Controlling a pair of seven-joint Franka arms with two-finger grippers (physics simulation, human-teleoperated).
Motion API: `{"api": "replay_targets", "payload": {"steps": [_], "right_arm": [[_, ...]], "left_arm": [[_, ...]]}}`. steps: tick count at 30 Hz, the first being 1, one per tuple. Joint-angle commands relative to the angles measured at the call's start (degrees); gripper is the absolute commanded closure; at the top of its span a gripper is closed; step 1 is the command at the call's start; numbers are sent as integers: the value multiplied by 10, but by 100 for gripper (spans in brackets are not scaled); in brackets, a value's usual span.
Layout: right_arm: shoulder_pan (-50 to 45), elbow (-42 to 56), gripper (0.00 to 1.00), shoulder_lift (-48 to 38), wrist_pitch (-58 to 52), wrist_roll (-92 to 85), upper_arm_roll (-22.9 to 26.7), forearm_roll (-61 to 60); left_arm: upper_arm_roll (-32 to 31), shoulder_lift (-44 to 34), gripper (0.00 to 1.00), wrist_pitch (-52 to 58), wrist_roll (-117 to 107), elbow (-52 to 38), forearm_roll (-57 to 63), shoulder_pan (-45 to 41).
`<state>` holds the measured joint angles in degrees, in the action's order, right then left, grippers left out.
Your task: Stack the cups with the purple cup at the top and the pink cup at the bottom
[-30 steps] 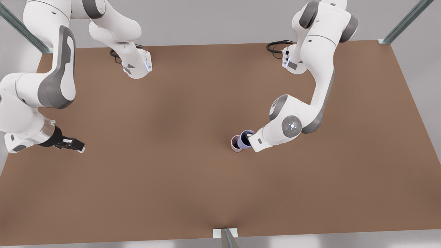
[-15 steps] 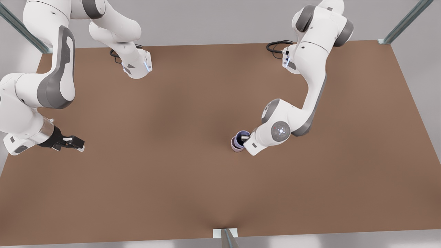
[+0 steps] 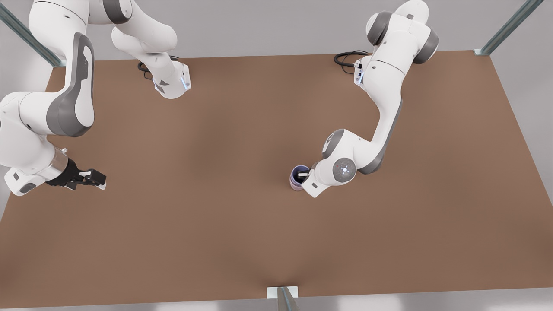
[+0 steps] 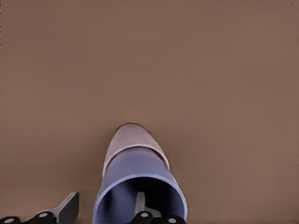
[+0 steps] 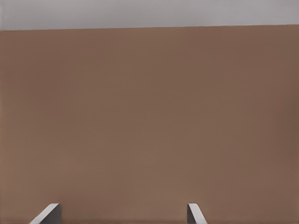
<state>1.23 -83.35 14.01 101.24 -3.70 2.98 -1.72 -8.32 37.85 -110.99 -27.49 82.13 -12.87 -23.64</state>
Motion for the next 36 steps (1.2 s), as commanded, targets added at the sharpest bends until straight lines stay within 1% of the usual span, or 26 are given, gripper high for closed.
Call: {"api": "replay_targets", "payload": {"steps": [1, 29, 35, 36], "right_arm": [[0, 0, 0, 0, 0, -25, 0, -1], [-1, 0, 0, 0, 8, -25, 0, -1], [-2, 1, 0, -1, 8, -25, -1, -3], [-2, 1, 0, -1, 8, -25, 0, -3]], "left_arm": [[0, -1, 15, 4, -50, 0, 14, 0], [1, -17, 15, 14, -57, -7, 15, 1], [8, -26, 14, 102, -55, -76, 26, 1], [14, -34, 2, 114, -51, -85, 51, 3]]}}
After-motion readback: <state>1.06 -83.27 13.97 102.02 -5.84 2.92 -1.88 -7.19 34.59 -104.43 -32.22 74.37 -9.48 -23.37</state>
